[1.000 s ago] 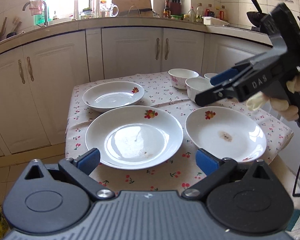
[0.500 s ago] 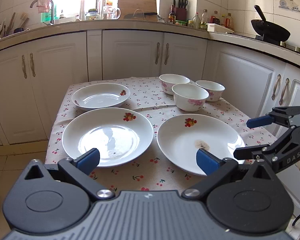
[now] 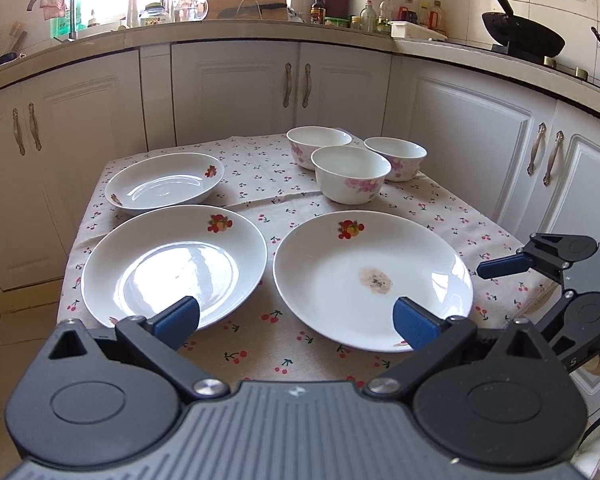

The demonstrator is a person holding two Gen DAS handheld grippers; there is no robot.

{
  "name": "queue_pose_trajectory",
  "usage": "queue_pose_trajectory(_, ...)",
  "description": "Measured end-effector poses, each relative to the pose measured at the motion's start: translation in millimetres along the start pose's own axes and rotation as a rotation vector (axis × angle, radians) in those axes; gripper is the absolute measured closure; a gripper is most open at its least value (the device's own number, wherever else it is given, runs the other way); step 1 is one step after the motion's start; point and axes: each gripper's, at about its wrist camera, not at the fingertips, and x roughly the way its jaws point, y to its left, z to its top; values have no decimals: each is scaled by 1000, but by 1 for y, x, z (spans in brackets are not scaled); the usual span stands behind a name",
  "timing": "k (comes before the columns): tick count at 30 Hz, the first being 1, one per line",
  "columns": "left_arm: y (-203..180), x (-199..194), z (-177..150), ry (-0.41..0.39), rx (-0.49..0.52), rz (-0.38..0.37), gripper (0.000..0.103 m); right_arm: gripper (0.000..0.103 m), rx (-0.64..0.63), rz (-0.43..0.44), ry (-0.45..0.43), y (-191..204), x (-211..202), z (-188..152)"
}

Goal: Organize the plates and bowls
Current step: 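Close the left tool on the rim of the stained large plate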

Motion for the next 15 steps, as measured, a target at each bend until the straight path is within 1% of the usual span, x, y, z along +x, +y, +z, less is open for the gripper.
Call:
queue_pose_trajectory(3,1,9,9,25,14,-21,1,0,-17,6,8,1,6,-2)
queue_pose_trajectory(7,-3,28,24,64,74,-50,1,0,-42,14,11,3,14,-5)
queue_pose_trajectory(9,-7,39,32,87,109,-77,1,0,-55,18,13,4,19,-5)
queue_pose_trajectory(15,-14,79,52,188,177,-152,1,0,-32,48,12,-2,28,-4)
